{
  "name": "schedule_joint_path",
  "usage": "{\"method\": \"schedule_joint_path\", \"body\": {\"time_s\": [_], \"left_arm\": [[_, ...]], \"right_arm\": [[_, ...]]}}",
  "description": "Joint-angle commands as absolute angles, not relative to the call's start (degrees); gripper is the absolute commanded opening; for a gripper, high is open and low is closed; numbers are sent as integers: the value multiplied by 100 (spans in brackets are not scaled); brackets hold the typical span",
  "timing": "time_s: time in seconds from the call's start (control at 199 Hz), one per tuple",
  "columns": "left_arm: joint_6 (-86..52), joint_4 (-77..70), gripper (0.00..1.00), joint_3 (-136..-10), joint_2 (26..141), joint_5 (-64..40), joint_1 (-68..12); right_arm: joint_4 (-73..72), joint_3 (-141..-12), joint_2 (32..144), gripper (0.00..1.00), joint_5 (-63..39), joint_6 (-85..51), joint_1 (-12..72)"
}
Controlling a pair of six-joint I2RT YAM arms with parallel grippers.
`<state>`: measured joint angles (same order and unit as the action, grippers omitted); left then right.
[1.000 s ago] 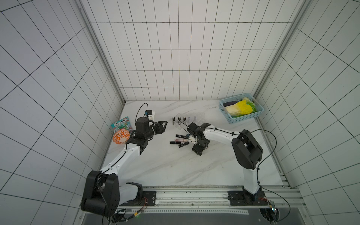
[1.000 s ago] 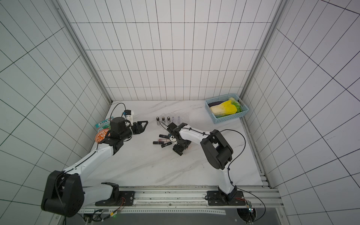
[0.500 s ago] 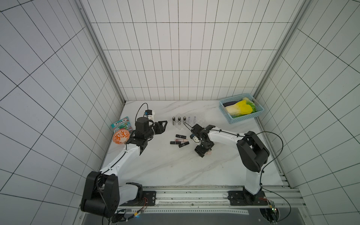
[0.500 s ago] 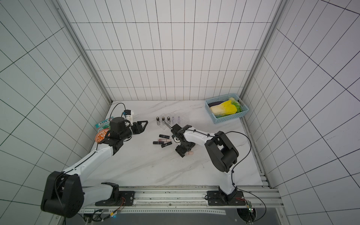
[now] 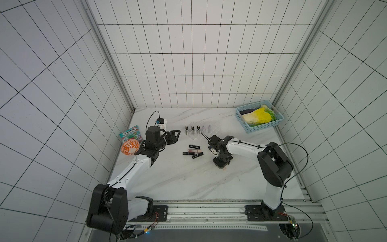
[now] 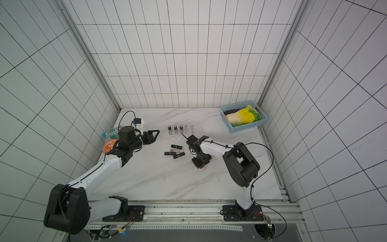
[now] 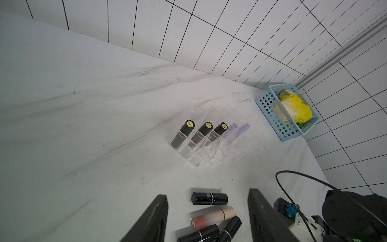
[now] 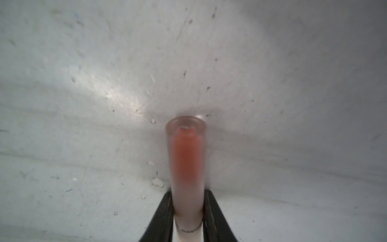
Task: Arrange the lipsticks in the organizer
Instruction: Pick up the lipstick at the center of the board.
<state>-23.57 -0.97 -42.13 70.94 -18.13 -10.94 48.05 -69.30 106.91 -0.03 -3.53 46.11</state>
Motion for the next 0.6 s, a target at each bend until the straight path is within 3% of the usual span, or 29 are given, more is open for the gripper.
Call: {"method": "schedule_joint_path", "body": {"time_s": [0.0,0.126,0.216,0.351,0.598], "left_arm": [[-2438,-22,59,-4457,6996,-2058,-1117],[-2612,-22,62,-4673,7108,-2892,-1101],[-2718,-9,76,-4948,7319,-4007,-1066],[-2956,-220,80,-5230,7619,-5614,-1181],[-2768,-545,81,-5367,7554,-6201,-1950]], "right_arm": [[5024,-6610,10721,17,16,-560,4488],[4872,-6542,10194,12,-229,-631,4289],[4740,-6535,9529,12,-508,-666,4114],[4485,-6585,8423,13,-1372,-633,3867],[4269,-6862,7627,19,-3314,-662,3639]]}}
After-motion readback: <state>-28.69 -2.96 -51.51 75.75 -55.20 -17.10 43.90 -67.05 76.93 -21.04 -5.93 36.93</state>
